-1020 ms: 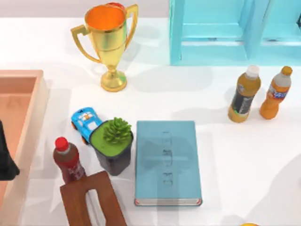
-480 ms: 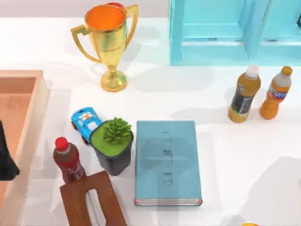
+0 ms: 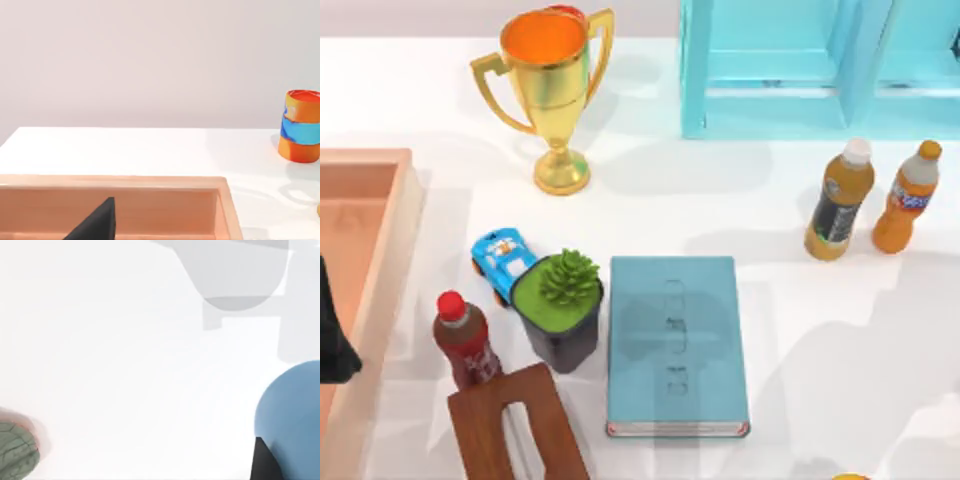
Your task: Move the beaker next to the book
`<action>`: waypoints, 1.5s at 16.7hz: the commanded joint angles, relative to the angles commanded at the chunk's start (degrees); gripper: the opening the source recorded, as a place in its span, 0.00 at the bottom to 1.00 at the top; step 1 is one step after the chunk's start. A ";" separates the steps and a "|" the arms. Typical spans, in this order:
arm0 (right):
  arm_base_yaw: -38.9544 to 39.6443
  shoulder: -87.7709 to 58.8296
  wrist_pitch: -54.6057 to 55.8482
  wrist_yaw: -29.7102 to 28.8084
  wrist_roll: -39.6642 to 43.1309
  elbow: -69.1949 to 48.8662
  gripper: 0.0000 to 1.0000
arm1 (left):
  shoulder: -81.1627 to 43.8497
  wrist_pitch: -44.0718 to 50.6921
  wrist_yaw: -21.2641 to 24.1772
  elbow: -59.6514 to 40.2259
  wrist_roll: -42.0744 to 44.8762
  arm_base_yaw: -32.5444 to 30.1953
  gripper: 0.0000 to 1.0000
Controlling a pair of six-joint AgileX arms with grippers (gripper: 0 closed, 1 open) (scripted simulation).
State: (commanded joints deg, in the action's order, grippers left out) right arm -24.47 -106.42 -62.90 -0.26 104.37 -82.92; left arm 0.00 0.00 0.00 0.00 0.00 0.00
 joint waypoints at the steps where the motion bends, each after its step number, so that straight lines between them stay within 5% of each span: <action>1: 1.84 0.77 -0.41 -0.07 -4.39 -0.58 0.00 | 0.00 0.00 0.00 0.00 0.00 0.00 1.00; 18: 48.96 6.51 -10.39 -1.23 -109.67 -8.03 0.00 | 0.00 0.00 0.00 0.00 0.00 0.00 1.00; 25: 62.45 2.29 -12.24 -1.47 -140.03 -7.59 0.00 | 0.00 0.00 0.00 0.00 0.00 0.00 1.00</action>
State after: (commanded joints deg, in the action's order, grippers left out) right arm 37.98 -104.12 -75.15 -1.73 -35.66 -90.51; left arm 0.00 0.00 0.00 0.00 0.00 0.00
